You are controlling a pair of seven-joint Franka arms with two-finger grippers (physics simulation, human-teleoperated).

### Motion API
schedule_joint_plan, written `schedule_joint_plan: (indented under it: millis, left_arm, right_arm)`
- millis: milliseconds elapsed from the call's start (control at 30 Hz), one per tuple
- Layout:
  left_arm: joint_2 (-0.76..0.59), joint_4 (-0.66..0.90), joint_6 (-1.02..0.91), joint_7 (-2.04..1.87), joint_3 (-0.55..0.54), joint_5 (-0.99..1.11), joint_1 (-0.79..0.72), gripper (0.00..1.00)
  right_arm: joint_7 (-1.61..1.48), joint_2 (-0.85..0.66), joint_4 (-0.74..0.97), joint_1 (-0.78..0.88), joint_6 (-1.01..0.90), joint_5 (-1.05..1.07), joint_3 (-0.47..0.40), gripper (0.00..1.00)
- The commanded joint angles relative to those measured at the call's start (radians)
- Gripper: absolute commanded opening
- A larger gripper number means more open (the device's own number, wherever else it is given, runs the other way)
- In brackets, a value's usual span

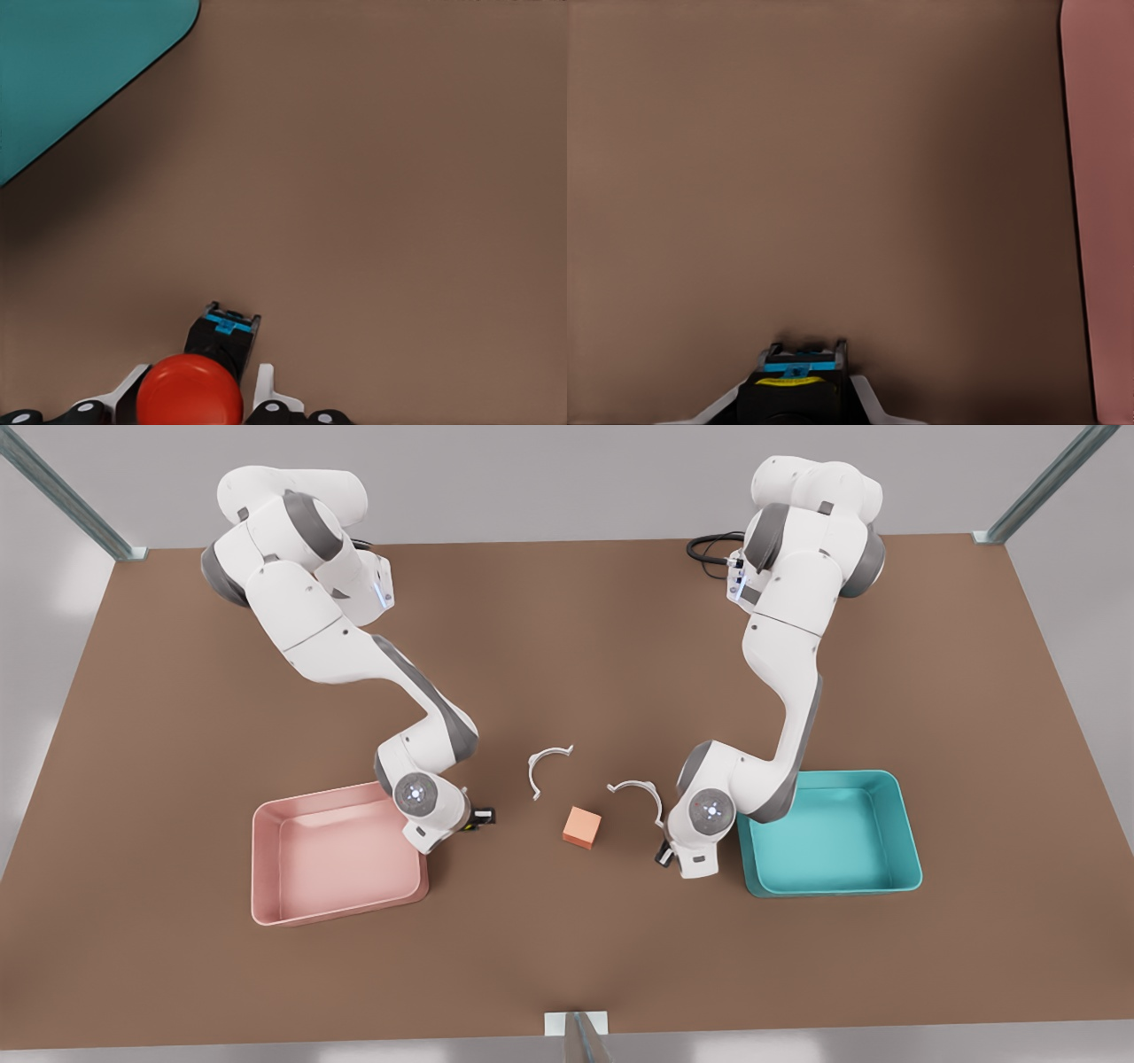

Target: Place the red button in the blue storage box with the left arm, and place the yellow button in the pink storage box with the right arm

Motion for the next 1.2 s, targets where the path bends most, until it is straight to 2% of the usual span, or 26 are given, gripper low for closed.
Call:
schedule_joint_plan:
  millis: [0,167,233,400,467,633,767,800,833,867,933,1000,1133,1167]
  left_arm:
    - [-0.001,0.000,-0.003,-0.083,0.002,0.000,0.001,0.67]
    - [-0.001,-0.002,-0.003,-0.075,0.002,0.002,0.000,0.61]
    - [-0.004,-0.002,-0.004,-0.073,0.002,0.000,-0.002,0.61]
    - [-0.041,0.004,-0.062,-0.052,0.002,0.002,-0.002,0.56]
    - [-0.055,0.007,-0.082,-0.043,0.002,0.003,-0.002,0.55]
    - [-0.247,0.009,-0.420,0.178,0.072,0.002,0.004,0.55]
    - [-0.340,0.012,-0.552,0.459,0.078,0.003,0.165,0.55]
    - [-0.340,0.012,-0.556,0.545,0.127,0.005,0.170,0.55]
    - [-0.339,0.012,-0.555,0.647,0.181,0.005,0.171,0.55]
    - [-0.330,0.012,-0.547,0.741,0.221,0.005,0.171,0.55]
    - [-0.281,0.011,-0.543,0.775,0.232,0.002,0.184,0.55]
    - [-0.216,0.006,-0.455,0.775,0.230,-0.012,0.184,0.55]
    - [-0.133,0.004,-0.337,0.775,0.227,-0.106,0.182,0.56]
    - [-0.130,0.004,-0.337,0.786,0.227,-0.109,0.184,0.89]
  right_arm:
    - [0.030,-0.002,0.000,0.000,-0.005,-0.007,0.000,0.48]
    - [0.041,-0.117,0.000,0.000,-0.045,-0.006,0.005,0.49]
    - [0.046,-0.191,0.000,-0.001,-0.117,-0.004,0.005,0.49]
    - [-0.098,-0.323,0.000,-0.204,-0.260,-0.004,0.055,0.49]
    - [-0.209,-0.318,0.006,-0.254,-0.272,-0.015,0.040,0.49]
    - [-0.280,-0.214,0.008,-0.314,-0.254,-0.070,0.031,0.49]
    - [-0.304,-0.064,0.055,-0.337,-0.179,-0.148,0.031,0.50]
    - [-0.304,-0.041,0.067,-0.337,-0.171,-0.148,0.031,0.57]
    - [-0.301,-0.037,0.066,-0.337,-0.159,-0.151,0.031,0.85]
    - [-0.299,-0.037,0.064,-0.337,-0.159,-0.151,0.031,0.93]
    - [-0.295,-0.037,0.061,-0.336,-0.160,-0.151,0.031,0.93]
    - [-0.290,-0.041,0.064,-0.329,-0.168,-0.151,0.032,0.94]
    - [-0.257,-0.286,0.070,-0.328,-0.329,-0.145,0.077,1.00]
    - [-0.257,-0.359,0.080,-0.328,-0.375,-0.142,0.086,1.00]
